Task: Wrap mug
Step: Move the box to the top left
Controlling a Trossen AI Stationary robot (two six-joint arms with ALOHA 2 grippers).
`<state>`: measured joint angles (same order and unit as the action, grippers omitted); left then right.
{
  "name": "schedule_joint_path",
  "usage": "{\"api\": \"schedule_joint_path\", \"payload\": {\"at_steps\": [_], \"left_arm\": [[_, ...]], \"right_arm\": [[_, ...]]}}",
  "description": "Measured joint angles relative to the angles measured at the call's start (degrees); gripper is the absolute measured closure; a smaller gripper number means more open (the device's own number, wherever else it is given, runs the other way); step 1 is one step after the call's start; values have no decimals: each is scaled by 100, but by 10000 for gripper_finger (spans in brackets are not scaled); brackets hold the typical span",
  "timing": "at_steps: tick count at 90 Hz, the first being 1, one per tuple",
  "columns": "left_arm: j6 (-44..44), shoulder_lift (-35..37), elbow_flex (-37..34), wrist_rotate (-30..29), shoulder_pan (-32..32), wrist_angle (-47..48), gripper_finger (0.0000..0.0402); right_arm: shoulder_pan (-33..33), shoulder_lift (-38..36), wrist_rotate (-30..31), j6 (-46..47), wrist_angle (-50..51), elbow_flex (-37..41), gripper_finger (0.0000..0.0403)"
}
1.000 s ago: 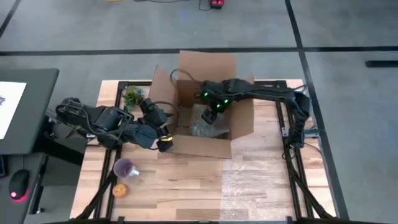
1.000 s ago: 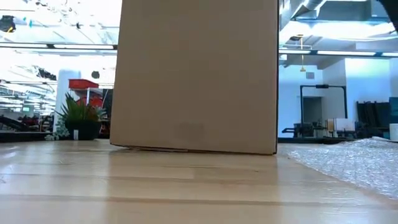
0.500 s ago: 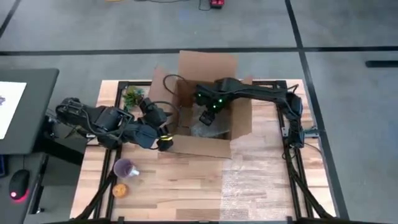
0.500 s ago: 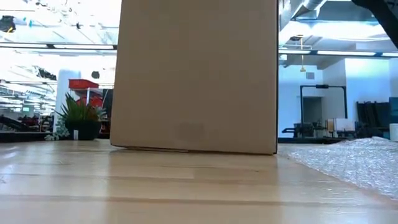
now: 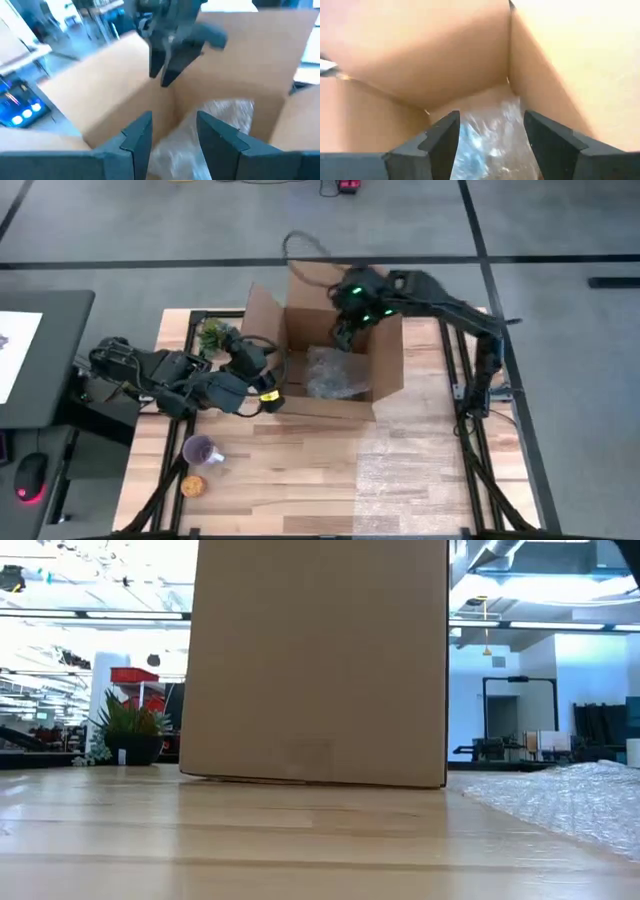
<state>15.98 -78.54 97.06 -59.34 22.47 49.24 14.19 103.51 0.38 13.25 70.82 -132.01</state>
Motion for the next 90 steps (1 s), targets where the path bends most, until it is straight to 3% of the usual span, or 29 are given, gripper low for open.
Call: {"api": "schedule_joint_path", "payload": {"at_steps": [14, 31, 43, 54, 66, 78, 90], "left_arm": [[-715, 109, 0, -426, 54, -735, 267], [-2173, 375, 2, -2220, 458, -1535, 267], [-1565, 668, 0, -2968, 472, -1414, 267], [-204, 1179, 7, -2407, 143, -951, 267], [1221, 1642, 7, -1106, -503, 315, 264], [2341, 1761, 7, 156, -1141, 1441, 256], [2920, 1584, 4, 944, -1399, 1798, 248]], "right_arm": [[-255, -717, 183, -90, -76, -232, 188], [-570, -1613, 1487, 116, 1207, -157, 188], [-605, -1917, 1928, 948, 1926, -91, 188], [-595, -2221, 1904, 1437, 1665, 395, 188], [-465, -2329, 1862, 2170, 1896, 1100, 188], [-444, -2350, 1375, 2228, 1415, 1832, 188], [-358, -2288, 813, 2234, 728, 2317, 188]]}}
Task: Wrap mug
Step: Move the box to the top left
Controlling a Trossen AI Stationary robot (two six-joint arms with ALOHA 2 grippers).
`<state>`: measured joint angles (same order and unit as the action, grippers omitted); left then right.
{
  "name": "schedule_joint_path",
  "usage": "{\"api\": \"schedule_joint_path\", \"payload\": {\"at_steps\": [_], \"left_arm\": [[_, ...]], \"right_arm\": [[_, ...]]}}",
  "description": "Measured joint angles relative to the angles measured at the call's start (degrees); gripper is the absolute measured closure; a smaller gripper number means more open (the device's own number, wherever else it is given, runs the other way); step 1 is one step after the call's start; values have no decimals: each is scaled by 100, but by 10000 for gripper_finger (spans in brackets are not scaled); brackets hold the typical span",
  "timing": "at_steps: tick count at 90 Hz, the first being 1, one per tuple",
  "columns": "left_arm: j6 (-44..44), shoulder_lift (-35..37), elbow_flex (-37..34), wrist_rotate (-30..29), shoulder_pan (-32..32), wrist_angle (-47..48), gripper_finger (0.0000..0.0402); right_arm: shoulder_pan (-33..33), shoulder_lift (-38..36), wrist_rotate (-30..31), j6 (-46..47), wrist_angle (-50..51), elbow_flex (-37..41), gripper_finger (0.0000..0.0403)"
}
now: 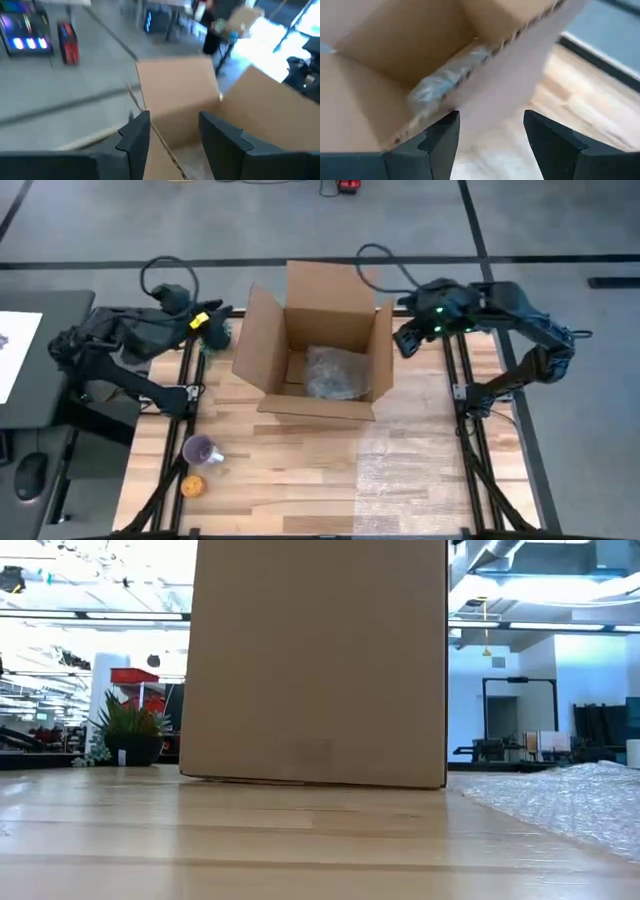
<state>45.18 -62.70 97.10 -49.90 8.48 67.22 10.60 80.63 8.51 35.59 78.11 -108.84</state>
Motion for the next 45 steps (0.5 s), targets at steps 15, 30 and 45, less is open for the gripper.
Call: {"api": "schedule_joint_path", "payload": {"at_steps": [15, 30, 45], "left_arm": [[121, -443, 0, 189, -20, 242, 248], [671, -815, 2, 133, -25, 981, 248], [1363, -1097, -11, 467, -40, 1586, 248]], "right_arm": [[123, 278, -143, -89, -113, 114, 188], [121, 310, -165, -192, -68, 111, 188], [119, 310, -164, -203, 75, 108, 188]]}}
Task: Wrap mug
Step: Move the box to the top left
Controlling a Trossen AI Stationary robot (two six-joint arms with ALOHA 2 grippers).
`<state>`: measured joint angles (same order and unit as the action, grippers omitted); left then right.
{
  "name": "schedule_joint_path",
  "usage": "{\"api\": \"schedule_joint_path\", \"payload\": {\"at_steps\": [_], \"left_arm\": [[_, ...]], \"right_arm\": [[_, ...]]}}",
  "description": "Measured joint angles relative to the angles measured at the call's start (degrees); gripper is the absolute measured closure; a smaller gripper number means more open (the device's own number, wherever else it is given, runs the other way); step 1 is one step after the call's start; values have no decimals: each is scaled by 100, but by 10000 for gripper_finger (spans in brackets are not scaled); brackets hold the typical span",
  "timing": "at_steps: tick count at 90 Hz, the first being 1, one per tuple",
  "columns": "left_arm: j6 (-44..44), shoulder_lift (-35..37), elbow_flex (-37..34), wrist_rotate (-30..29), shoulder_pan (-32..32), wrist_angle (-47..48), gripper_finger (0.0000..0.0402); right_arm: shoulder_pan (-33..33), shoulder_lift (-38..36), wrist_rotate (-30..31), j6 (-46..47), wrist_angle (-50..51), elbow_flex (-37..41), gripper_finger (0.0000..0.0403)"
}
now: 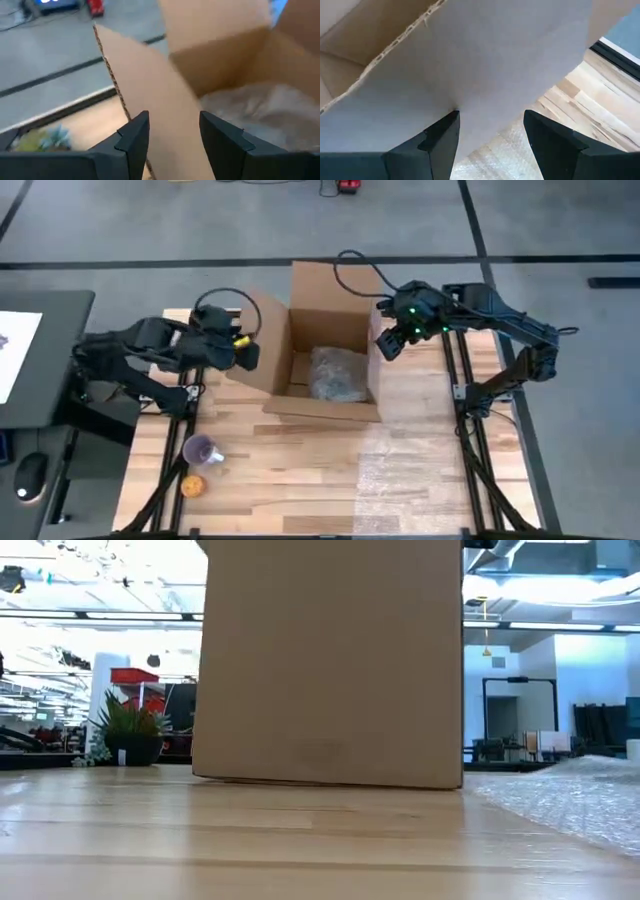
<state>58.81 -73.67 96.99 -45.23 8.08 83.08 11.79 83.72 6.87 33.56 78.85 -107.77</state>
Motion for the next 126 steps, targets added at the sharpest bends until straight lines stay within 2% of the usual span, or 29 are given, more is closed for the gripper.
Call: {"api": "schedule_joint_path", "payload": {"at_steps": [15, 37, 61, 79, 109, 118, 126], "left_arm": [[-162, 209, 7, 15, 187, -679, 248], [164, 721, 11, -170, 144, -281, 245], [523, 1156, 13, 502, 15, -202, 201], [370, 1073, 11, 628, 12, -751, 175], [418, 467, 9, 1100, -359, -475, 168], [214, 262, 9, 1388, -464, -700, 175], [53, 98, 9, 1548, -544, -857, 203]], "right_arm": [[-40, -4, 0, -2, 78, 0, 188], [-57, -4, -2, -95, 84, -2, 188], [-50, -4, 0, -164, 28, -2, 188], [-50, -4, 0, -260, -336, -2, 188], [-57, -4, 0, -361, -486, -2, 188], [-95, -4, 2, -361, -482, -2, 188], [-155, -4, 4, -372, -482, -4, 188]]}}
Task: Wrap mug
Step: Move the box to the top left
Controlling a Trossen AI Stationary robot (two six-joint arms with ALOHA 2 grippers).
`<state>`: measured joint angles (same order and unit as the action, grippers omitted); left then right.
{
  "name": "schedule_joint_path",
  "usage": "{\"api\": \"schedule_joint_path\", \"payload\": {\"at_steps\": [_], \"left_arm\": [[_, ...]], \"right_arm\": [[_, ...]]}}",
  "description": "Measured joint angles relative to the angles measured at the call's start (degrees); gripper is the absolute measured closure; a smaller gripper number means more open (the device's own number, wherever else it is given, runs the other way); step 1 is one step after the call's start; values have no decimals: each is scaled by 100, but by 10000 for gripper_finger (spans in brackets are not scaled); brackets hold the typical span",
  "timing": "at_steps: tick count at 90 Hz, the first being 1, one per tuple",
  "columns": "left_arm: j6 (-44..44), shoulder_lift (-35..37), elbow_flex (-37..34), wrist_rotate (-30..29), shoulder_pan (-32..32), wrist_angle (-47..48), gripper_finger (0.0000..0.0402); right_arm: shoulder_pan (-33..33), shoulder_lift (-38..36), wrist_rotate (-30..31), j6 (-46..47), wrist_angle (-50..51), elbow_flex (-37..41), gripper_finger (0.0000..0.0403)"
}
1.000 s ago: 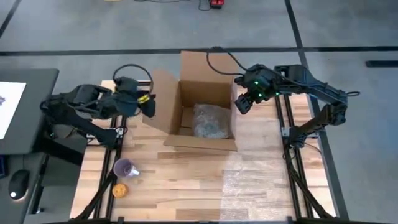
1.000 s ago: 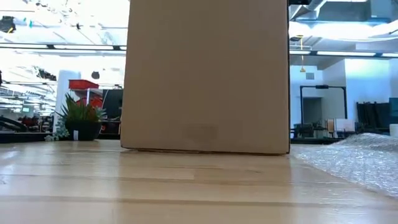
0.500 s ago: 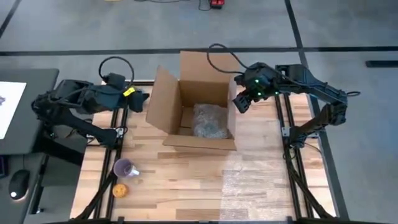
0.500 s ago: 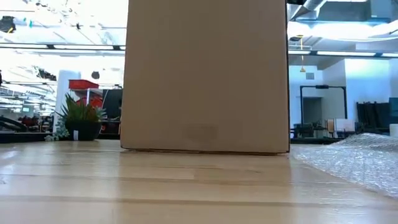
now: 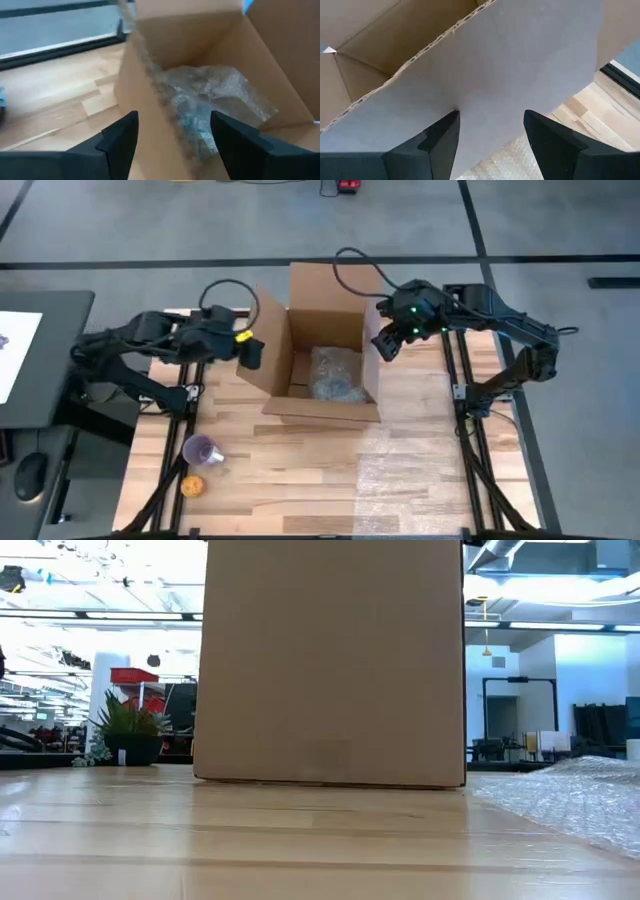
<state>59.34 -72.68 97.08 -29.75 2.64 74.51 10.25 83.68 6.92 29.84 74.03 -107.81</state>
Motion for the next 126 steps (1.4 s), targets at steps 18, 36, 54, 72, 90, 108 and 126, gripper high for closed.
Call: {"api": "schedule_joint_path", "payload": {"at_steps": [18, 36, 54, 72, 90, 108, 126], "left_arm": [[-128, -234, 0, 78, -201, 8, 333], [11, -130, 4, -216, -335, 75, 391], [195, 238, -7, -1409, -361, 425, 400], [563, 534, -7, -2415, -370, 941, 401], [734, 621, 0, -2655, -550, 1472, 401], [520, 656, 1, -2159, -773, 1439, 401], [668, 647, 2, -1398, -796, 1452, 401]], "right_arm": [[-162, 0, 99, -191, -38, 0, 188], [-265, -36, 240, -338, -58, 0, 188], [-315, -90, 261, -426, -145, -1, 188], [-313, -90, 260, -395, -192, -2, 188], [-315, -90, 236, -301, -299, -2, 188], [-315, -90, 236, -223, -299, -2, 188], [-315, -90, 236, -218, -299, -2, 188]]}}
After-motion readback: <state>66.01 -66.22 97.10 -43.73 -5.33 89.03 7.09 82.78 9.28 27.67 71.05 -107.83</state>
